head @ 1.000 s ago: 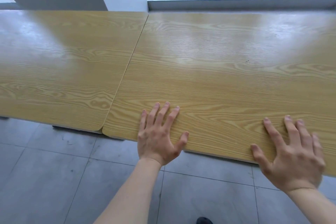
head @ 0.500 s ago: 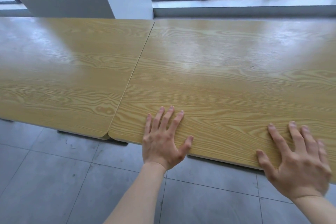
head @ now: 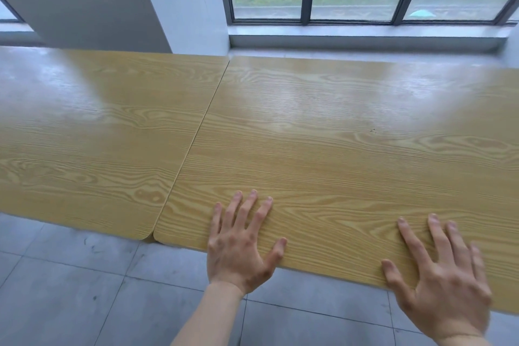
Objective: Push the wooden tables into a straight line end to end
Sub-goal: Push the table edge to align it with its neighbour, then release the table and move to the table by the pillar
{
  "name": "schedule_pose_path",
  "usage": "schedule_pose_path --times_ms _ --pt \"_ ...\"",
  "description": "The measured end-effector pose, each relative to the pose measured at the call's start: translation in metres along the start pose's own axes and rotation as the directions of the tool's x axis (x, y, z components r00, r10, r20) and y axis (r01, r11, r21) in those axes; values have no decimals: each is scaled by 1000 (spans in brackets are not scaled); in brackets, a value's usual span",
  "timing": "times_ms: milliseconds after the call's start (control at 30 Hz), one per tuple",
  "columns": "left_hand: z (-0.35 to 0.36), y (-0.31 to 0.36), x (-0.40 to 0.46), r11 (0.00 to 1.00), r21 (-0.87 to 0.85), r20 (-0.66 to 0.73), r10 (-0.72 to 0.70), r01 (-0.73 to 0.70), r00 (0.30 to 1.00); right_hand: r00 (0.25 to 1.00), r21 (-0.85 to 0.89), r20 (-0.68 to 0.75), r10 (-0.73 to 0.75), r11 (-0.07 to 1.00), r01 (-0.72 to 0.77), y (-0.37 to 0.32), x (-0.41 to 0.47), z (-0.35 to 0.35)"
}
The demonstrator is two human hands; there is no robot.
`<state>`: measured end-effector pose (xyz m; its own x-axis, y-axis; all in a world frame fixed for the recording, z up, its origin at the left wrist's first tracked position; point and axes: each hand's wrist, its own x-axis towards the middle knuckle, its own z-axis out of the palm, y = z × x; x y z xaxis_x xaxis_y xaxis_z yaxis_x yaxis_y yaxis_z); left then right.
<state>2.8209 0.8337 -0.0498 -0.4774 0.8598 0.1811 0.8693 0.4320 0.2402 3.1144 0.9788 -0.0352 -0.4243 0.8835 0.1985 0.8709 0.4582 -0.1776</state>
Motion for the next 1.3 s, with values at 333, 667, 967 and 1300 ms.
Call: schedule_pose_path --times_ms 333,667,967,1300 --pt "-8 4 -1 1000 25 92 -12 10 996 1000 0 8 -8 1000 8 3 -3 -1" --pt "-26 9 0 998 45 253 -44 34 966 984 -3 176 11 1000 -11 9 -2 -6" --pt "-110 38 73 998 -29 228 -53 62 972 972 171 236 -3 984 -38 -23 77 -76" --pt "-178 3 236 997 -78 85 12 -5 996 968 152 250 -2 988 -38 -112 218 -113"
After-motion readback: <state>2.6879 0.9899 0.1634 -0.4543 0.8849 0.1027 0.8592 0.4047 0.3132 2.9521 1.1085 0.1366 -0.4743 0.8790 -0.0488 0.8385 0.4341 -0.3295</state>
